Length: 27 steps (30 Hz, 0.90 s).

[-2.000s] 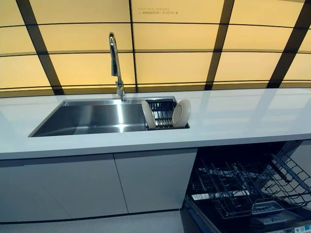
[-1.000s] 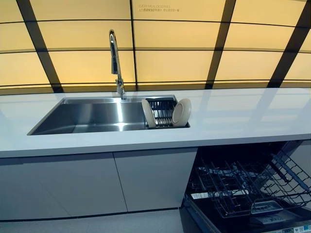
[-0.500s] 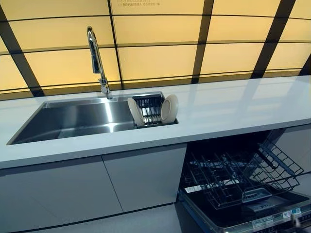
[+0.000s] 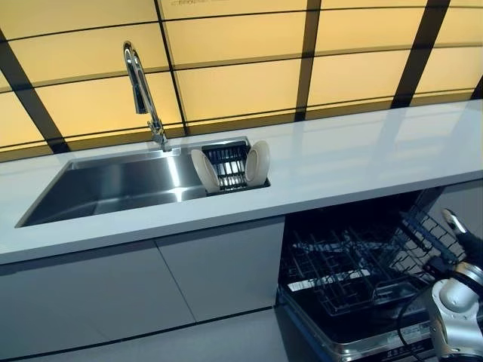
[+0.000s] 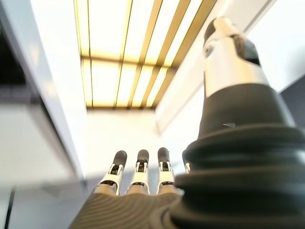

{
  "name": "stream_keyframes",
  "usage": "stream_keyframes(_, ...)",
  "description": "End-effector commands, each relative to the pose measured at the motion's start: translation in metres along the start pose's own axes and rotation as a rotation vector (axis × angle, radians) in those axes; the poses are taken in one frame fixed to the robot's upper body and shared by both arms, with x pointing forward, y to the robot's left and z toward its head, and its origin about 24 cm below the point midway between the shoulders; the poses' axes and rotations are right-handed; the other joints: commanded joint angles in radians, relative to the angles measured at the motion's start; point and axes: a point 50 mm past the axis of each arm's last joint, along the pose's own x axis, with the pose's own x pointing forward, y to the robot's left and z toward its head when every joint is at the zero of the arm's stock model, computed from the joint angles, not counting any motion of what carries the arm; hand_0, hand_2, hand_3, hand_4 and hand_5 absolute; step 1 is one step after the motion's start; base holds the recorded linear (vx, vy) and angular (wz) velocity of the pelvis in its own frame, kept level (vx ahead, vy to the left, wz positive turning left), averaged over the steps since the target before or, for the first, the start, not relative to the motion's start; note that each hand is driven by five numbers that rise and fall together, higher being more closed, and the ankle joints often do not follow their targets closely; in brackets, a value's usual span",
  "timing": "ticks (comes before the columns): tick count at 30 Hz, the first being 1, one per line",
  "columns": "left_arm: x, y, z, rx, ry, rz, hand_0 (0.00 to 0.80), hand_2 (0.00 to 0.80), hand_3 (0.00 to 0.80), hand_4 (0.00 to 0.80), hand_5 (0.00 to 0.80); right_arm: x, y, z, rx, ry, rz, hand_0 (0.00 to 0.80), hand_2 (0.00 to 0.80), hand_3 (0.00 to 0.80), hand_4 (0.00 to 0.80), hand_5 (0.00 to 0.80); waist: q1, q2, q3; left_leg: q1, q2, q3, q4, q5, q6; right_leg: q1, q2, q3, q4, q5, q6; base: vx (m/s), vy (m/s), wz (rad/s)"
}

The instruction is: Take plates into dishwasher

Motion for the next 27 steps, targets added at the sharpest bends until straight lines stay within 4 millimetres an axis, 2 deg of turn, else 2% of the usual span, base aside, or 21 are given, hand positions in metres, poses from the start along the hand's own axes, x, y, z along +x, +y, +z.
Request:
stream_keyframes(1,0.002,0.015,0.007,0.055,-0.047,0.04,0.0,0.0,0.0,0.0,0.0,0.015,0.031,0.033,0.095,-0.125,0.135,0.0,0.0,0.0,0.0,0.0,0.077,-0.049,-0.012,-0.132,-0.009,0.002,-0.052,0.17,-0.058,0.146,0.062,0.024,0.07,-0.134,-0.02,0.345,0.094,-0.6)
stream_keyframes(4,0.0,0.013,-0.001,0.055,-0.028,0.031,0.0,0.0,0.0,0.0,0.0,0.015,0.042,0.031,0.09,-0.091,0.207,0.0,0.0,0.0,0.0,0.0,0.108,-0.029,-0.023,-0.17,0.007,0.003,-0.112,0.255,-0.071,0.209,0.081,0.058,0.045,-0.147,-0.023,0.36,0.139,-0.18)
stream_keyframes(7,-0.003,0.012,-0.012,0.057,0.008,0.024,0.0,0.0,0.0,0.0,0.0,0.018,0.048,0.029,0.083,-0.058,0.27,0.0,0.0,0.0,0.0,0.0,0.133,-0.025,-0.034,-0.195,0.016,-0.011,-0.111,0.284,-0.074,0.26,0.086,0.088,0.025,-0.17,-0.028,0.387,0.182,0.05)
stream_keyframes(8,-0.004,0.012,-0.014,0.057,0.019,0.023,0.0,0.0,0.0,0.0,0.0,0.02,0.05,0.03,0.083,-0.056,0.281,0.0,0.0,0.0,0.0,0.0,0.135,-0.03,-0.035,-0.197,0.014,-0.008,-0.098,0.269,-0.07,0.269,0.08,0.087,0.018,-0.174,-0.027,0.328,0.15,0.09)
stream_keyframes(9,-0.004,0.012,-0.017,0.056,0.035,0.024,0.0,0.0,0.0,0.0,0.0,0.022,0.054,0.03,0.074,-0.051,0.304,0.0,0.0,0.0,0.0,0.0,0.135,-0.046,-0.041,-0.185,0.01,0.011,-0.089,0.223,-0.059,0.277,0.058,0.066,0.011,-0.184,-0.024,0.362,0.181,0.12)
stream_keyframes(11,-0.004,0.014,-0.019,0.053,0.048,0.028,0.0,0.0,0.0,0.0,0.0,0.024,0.056,0.031,0.069,-0.06,0.315,0.0,0.0,0.0,0.0,0.0,0.139,-0.059,-0.042,-0.194,0.009,0.022,-0.045,0.181,-0.042,0.283,0.034,0.044,0.023,-0.196,-0.016,0.337,0.194,-0.1)
stream_keyframes(14,-0.001,0.021,-0.01,0.056,0.027,0.037,0.0,0.0,0.0,0.0,0.0,0.025,0.052,0.033,0.073,-0.064,0.308,0.0,0.0,0.0,0.0,0.0,0.153,-0.096,-0.059,-0.229,-0.011,0.043,0.055,0.12,0.004,0.29,-0.026,0.02,0.086,-0.204,0.033,0.298,0.194,-0.36)
stream_keyframes(15,0.001,0.022,-0.001,0.058,-0.003,0.03,0.0,0.0,0.0,0.0,0.0,0.024,0.05,0.033,0.076,-0.069,0.294,0.0,0.0,0.0,0.0,0.0,0.158,-0.113,-0.066,-0.231,-0.022,0.041,0.074,0.105,0.023,0.273,-0.059,0.008,0.153,-0.161,0.062,0.239,0.171,-0.3)
stream_keyframes(17,0.002,0.021,0.005,0.069,-0.031,0.022,0.0,0.0,0.0,0.0,0.0,0.023,0.048,0.032,0.076,-0.074,0.281,0.0,0.0,0.0,0.0,0.0,0.163,-0.127,-0.074,-0.23,-0.037,0.038,0.086,0.094,0.042,0.259,-0.088,0.007,0.227,-0.096,0.081,0.23,0.168,0.03)
stream_keyframes(19,0.004,0.022,0.014,0.088,-0.068,0.01,0.0,0.0,0.0,0.0,0.0,0.022,0.044,0.031,0.07,-0.075,0.263,0.0,0.0,0.0,0.0,0.0,0.174,-0.136,-0.094,-0.222,-0.058,0.03,0.085,0.079,0.067,0.239,-0.128,0.01,0.365,0.027,0.096,0.273,0.208,0.08)
stream_keyframes(21,0.006,0.022,0.024,0.117,-0.1,-0.001,0.0,0.0,0.0,0.0,0.0,0.019,0.043,0.029,0.061,-0.066,0.26,0.0,0.0,0.0,0.0,0.0,0.165,-0.111,-0.104,-0.161,-0.07,0.011,0.062,0.055,0.096,0.124,-0.151,0.022,0.648,0.146,0.11,0.309,0.281,0.15)
stream_keyframes(22,0.007,0.021,0.029,0.133,-0.113,-0.008,0.0,0.0,0.0,0.0,0.0,0.019,0.044,0.028,0.058,-0.064,0.258,0.0,0.0,0.0,0.0,0.0,0.157,-0.082,-0.107,-0.131,-0.061,-0.004,0.049,0.05,0.106,0.047,-0.139,0.033,0.759,0.178,0.103,0.305,0.279,0.11)
stream_keyframes(23,0.008,0.019,0.035,0.146,-0.126,-0.014,0.0,0.0,0.0,0.0,0.0,0.019,0.046,0.028,0.059,-0.06,0.259,0.0,0.0,0.0,0.0,0.0,0.147,-0.071,-0.101,-0.101,-0.068,-0.017,0.039,0.042,0.113,-0.037,-0.134,0.035,0.817,0.172,0.09,0.264,0.187,0.37)
stream_keyframes(25,0.01,0.014,0.045,0.167,-0.15,-0.024,0.0,0.0,0.0,0.0,0.0,0.024,0.049,0.028,0.064,-0.05,0.247,0.0,0.0,0.0,0.0,0.0,0.133,-0.066,-0.092,-0.057,-0.084,-0.05,0.015,0.04,0.115,-0.11,-0.121,0.003,0.729,0.122,0.053,0.275,0.009,0.57)
stream_keyframes(27,0.011,0.011,0.054,0.196,-0.168,-0.027,0.0,0.0,0.0,0.0,0.0,0.031,0.053,0.031,0.082,-0.045,0.238,0.0,0.0,0.0,0.0,0.0,0.119,-0.074,-0.082,-0.025,-0.098,-0.082,-0.007,0.037,0.103,-0.13,-0.109,-0.037,0.562,0.074,0.037,0.302,-0.167,0.43)
